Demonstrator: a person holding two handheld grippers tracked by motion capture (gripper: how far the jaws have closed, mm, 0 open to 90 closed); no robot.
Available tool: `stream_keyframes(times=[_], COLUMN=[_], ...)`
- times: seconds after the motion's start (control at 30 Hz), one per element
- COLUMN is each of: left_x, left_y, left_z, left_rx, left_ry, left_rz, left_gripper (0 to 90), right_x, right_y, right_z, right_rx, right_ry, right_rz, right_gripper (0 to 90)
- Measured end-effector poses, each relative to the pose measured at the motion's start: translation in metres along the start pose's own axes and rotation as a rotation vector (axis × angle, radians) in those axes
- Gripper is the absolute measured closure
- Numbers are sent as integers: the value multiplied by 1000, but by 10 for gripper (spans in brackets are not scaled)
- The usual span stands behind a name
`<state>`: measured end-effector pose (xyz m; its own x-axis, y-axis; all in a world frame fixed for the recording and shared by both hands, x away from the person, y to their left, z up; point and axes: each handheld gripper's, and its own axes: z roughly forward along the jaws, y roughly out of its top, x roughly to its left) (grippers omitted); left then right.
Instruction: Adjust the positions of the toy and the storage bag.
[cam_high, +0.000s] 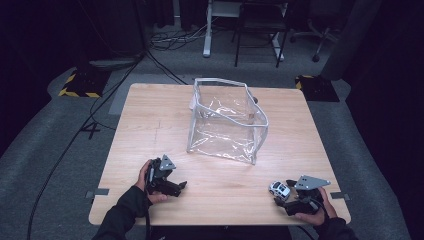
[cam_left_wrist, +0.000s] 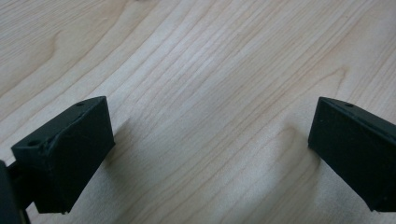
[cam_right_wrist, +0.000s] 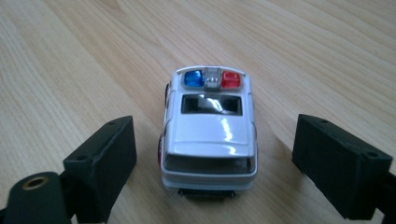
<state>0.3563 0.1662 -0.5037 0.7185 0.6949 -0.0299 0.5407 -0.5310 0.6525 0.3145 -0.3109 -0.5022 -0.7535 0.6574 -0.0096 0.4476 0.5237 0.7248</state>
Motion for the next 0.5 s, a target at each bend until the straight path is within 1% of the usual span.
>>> stream_keyframes(times=[0.03,0.07,0.1,0.13,0.17,0.2,0.27,0.3,0.33,0.37,0.4,0.43,0.5], left_x=[1,1,0,-1,-1,0,3,4,8,8,13,15,20], left_y=[2,2,7,10,14,18,25,28,33,35,40,43,51], left_z=[1,1,6,9,12,15,20,23,27,29,33,36,41], left_rx=[1,1,-6,2,1,-2,1,7,5,8,3,-3,0], left_ry=[8,8,13,6,13,17,9,0,6,16,29,33,45], left_rz=[17,17,6,-1,0,7,22,1,6,-9,-2,-17,-38], left_gripper=[3,3,3,3,3,4,4,4,5,6,7,11,16], right_x=[0,0,-1,-1,-1,-2,-2,-3,-4,-4,-4,-6,-6], right_y=[1,1,3,5,6,7,8,7,7,7,7,7,8], right_z=[1,1,3,4,5,6,6,6,6,6,6,6,7], right_rx=[-3,-3,-19,-30,-30,-29,-33,-41,-43,-44,-45,-46,-50], right_ry=[-4,-4,-14,-15,-18,-10,-5,-5,-10,-14,-16,-19,-25], right_rz=[6,6,7,17,16,3,5,11,7,16,24,18,19], right_gripper=[169,169,292,317,329,349,388,412,437,465,477,478,481])
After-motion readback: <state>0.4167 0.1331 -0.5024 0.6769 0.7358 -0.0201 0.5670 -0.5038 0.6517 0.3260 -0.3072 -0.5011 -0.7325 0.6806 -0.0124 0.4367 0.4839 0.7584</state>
